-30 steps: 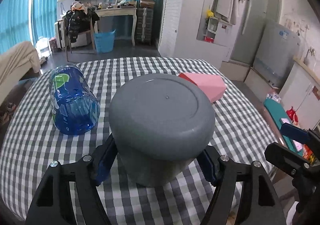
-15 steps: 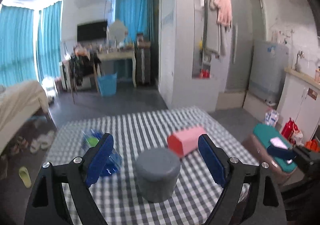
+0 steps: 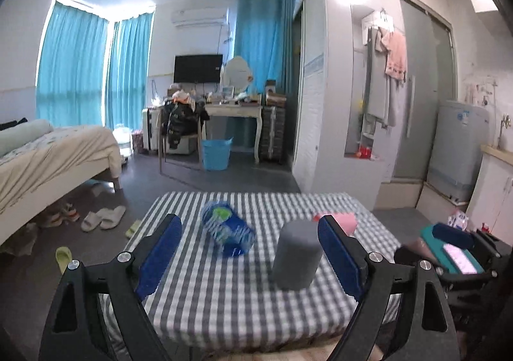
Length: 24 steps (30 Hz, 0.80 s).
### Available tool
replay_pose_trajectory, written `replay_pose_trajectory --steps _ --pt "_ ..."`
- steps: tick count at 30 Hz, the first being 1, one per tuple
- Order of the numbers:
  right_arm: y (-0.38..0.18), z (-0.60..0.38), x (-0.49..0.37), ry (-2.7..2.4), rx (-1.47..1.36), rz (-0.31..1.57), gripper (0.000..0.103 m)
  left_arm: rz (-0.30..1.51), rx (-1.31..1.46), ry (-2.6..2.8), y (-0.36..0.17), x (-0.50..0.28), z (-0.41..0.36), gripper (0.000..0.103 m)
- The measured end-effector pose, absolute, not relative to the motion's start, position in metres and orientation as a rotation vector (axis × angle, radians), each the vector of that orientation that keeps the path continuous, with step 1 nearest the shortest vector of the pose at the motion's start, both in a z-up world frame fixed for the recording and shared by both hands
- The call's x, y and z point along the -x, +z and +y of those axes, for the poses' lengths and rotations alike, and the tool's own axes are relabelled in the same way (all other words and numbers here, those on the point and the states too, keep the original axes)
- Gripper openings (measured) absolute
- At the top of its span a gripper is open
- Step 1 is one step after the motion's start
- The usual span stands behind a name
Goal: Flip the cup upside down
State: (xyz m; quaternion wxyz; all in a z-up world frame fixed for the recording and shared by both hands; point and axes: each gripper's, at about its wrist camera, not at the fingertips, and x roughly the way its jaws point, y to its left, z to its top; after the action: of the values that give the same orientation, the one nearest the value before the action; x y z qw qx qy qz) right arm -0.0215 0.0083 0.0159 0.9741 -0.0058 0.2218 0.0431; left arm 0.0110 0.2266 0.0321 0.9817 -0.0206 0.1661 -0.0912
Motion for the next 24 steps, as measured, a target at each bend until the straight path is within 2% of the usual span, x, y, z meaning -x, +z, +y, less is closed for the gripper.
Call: replay_pose_trajectory --steps 6,8,12,24 --pt "-0.002 0.026 0.016 0.098 -0.009 0.475 0.087 0.321 0.058 -0.164 0.016 -0.001 0.242 0.099" --pt "-0.003 0.028 0.016 0.088 -0.007 0.481 0.096 0.329 0.066 -0.168 0.013 0.001 0.244 0.101" --pt "-0.003 0.027 0.016 0.068 -0.006 0.479 0.103 0.339 0.070 -0.153 0.010 0.002 0.246 0.101" --pt "-0.002 0.020 0.018 0.035 -0.015 0.467 0.103 0.382 0.074 -0.123 0.003 -0.003 0.250 0.101"
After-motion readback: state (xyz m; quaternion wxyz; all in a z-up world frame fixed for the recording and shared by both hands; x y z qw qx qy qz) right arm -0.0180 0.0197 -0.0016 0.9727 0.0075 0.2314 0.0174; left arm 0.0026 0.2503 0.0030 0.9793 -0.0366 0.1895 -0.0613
